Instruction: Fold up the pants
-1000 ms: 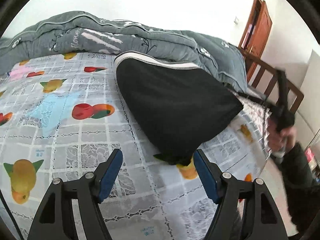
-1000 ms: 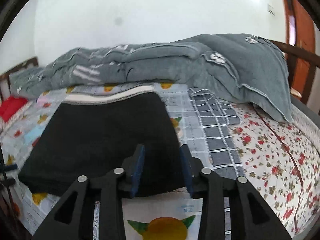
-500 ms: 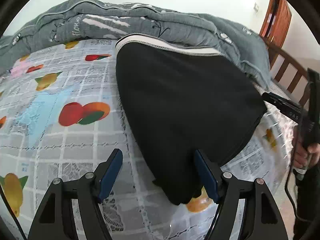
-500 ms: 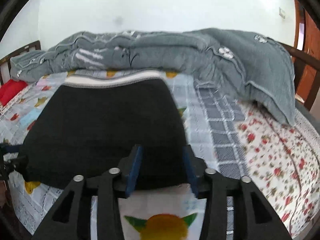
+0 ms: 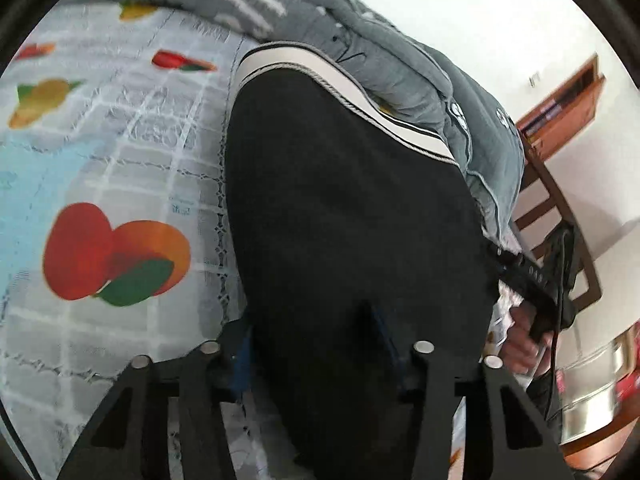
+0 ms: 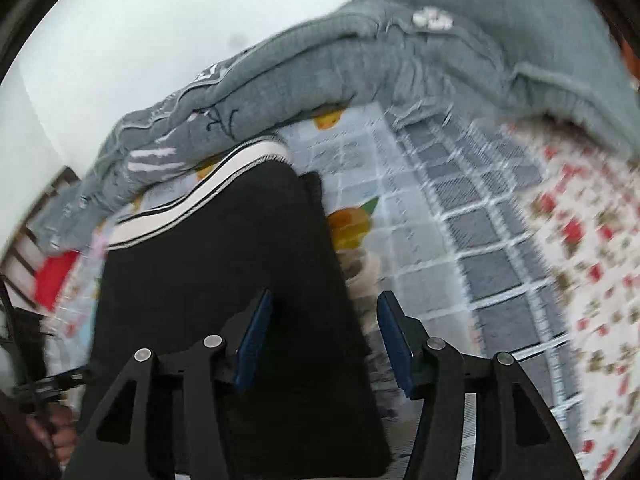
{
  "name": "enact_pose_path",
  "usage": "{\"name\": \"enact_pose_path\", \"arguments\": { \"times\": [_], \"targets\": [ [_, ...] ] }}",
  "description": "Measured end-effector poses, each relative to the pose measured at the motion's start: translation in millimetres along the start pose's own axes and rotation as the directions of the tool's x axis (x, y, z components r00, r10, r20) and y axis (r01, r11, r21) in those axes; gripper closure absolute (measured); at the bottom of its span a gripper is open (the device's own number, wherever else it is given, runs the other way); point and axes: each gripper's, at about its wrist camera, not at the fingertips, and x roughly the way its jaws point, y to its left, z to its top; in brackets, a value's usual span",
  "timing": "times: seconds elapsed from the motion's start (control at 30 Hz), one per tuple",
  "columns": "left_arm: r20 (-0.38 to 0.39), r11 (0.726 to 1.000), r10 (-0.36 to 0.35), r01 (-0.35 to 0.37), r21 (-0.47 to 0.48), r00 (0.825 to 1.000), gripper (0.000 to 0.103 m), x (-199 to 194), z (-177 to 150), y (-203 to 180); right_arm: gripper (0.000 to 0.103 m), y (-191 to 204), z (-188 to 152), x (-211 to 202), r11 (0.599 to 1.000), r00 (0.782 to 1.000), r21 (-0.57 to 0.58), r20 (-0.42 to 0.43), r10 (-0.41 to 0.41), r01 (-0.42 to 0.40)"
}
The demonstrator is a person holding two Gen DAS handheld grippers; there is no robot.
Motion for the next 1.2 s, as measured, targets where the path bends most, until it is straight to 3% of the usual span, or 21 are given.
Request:
{"name": "enact_pose_path", "arguments": {
  "times": [0.03, 0.1, 0.2, 0.27, 0.43, 0.57, 0.67, 0.73, 0.83, 0.93, 1.07, 1.17, 1.2],
  "targets": [
    [-0.003, 1.0, -0.013, 0.013, -0.011, 1.0, 0.068, 1, 2, 1, 0.047, -2, 0, 3, 0.999, 0.999, 0.019, -0.032, 0.038, -0.037],
    [0.002, 0.999, -0.027, 0.027, -0.023, 1.0, 0.081, -1, 5, 4, 0.048, 1, -1, 4, 1.0, 0.998, 0.007, -0.049, 0.031, -0.03],
    [0.038, 1.0, -0.019, 0.019, 0.005, 0.999, 0.087, -13, 4, 4, 0.061, 20, -7, -4, 0.996, 0.999, -0.077, -0.031, -0.038, 0.035],
    [0.055, 1.0, -0.006, 0.006, 0.007, 0.998, 0.088, -22, 4, 9, 0.069, 36, -11, -12, 0.994, 0.998, -0.104, -0.031, -0.05, 0.046],
    [0.089, 0.999, 0.0, 0.003, -0.033, 0.996, 0.089, -63, 7, 46, 0.073, 72, -28, -19, 0.99, 0.997, -0.136, -0.076, 0.013, -0.023],
    [0.103, 0.996, 0.089, -0.089, -0.006, 0.991, 0.087, -105, -1, 75, 0.073, 115, -58, -17, 0.971, 0.987, -0.202, -0.126, 0.103, -0.127],
    [0.08, 0.987, 0.158, -0.159, 0.009, 0.984, 0.079, -122, -5, 94, 0.07, 142, -70, -13, 0.95, 0.98, -0.266, -0.154, 0.127, -0.165],
    [0.084, 0.974, 0.222, -0.226, 0.035, 0.971, 0.074, -130, -8, 99, 0.07, 153, -69, -16, 0.938, 0.984, -0.312, -0.136, 0.113, -0.151],
    [0.135, 0.935, 0.323, -0.338, 0.107, 0.937, 0.058, -141, -8, 90, 0.07, 165, -55, -28, 0.926, 1.0, -0.376, 0.004, 0.03, -0.026],
    [0.187, 0.904, 0.369, -0.399, 0.156, 0.91, 0.057, -140, 8, 74, 0.07, 179, -32, -30, 0.923, 0.998, -0.384, 0.067, 0.012, 0.014],
    [0.279, 0.845, 0.429, -0.491, 0.213, 0.859, 0.057, -112, 47, 33, 0.07, 215, 1, -11, 0.911, 0.993, -0.412, 0.109, 0.044, 0.005],
    [0.327, 0.845, 0.404, -0.485, 0.224, 0.855, 0.056, -93, 71, 15, 0.068, 233, 15, 21, 0.897, 0.994, -0.442, 0.107, 0.03, 0.02],
    [0.343, 0.844, 0.397, -0.485, 0.227, 0.851, 0.05, -86, 76, 14, 0.068, 236, 16, 36, 0.895, 0.996, -0.446, 0.092, 0.011, 0.031]
  ]
}}
